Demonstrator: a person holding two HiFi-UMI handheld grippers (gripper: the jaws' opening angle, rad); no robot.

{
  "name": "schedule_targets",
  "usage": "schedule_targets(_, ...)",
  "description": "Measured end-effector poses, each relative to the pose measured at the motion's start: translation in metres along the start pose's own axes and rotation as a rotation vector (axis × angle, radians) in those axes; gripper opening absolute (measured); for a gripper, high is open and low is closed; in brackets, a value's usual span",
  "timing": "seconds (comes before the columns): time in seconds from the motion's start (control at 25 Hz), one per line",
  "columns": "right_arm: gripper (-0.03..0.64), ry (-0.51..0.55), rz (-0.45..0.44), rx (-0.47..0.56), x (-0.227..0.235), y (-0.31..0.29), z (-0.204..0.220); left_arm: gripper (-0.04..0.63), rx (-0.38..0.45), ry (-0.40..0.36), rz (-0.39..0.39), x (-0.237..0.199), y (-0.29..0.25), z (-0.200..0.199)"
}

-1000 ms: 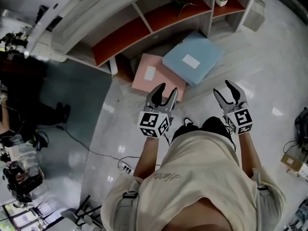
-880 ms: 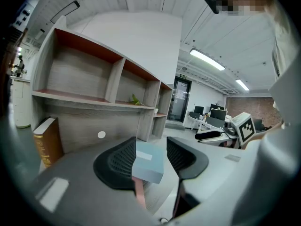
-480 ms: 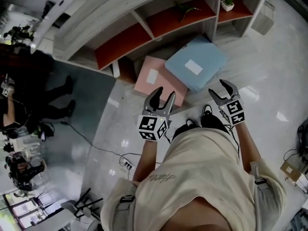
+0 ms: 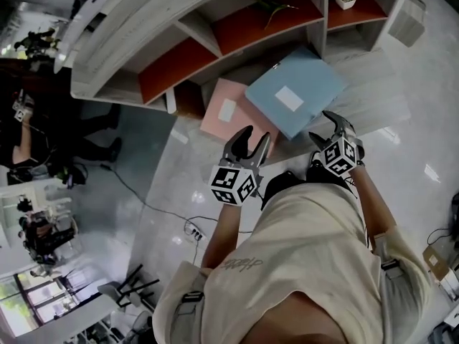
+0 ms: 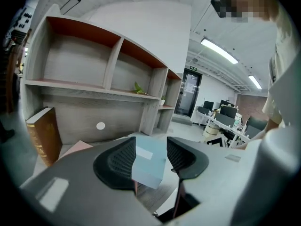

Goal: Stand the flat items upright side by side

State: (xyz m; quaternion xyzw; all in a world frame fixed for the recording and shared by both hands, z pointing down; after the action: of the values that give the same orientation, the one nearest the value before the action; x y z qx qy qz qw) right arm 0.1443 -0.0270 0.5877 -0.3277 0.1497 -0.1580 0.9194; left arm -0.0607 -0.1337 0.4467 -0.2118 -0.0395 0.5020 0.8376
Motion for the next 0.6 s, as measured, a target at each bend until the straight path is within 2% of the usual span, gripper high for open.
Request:
schedule_targets(0.2,0.400,0.230,0.013,-0.099,0.001,-0.030,0.017,0.210,-0.037,0.056,-0.036,0.008,-0.003,0.011)
schedule_targets(0.32,0.419,0.326,0.051,-0.110,0.001,-0.047,0.024,0.210,-0.060,0.071,-0.074,0.009,0.001,0.019)
schedule_targets(0.6,0.446,0.393,0.086,-0.090,0.003,-0.074,0.033,0.210,-0.077,0.100,-0.165,0.008,0.012,0.026)
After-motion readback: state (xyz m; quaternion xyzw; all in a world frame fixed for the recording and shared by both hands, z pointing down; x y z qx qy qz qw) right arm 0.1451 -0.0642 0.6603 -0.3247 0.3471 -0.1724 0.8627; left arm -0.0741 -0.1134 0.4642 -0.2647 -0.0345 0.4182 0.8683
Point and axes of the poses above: the fingertips, and each gripper's own axes: y backward along the fingers, x to its right, z out of its underside, the point moved 8 cm from there along y, backward along the fingers, and after that the axes turned 9 degrees about -z, right-handed, at the moved point
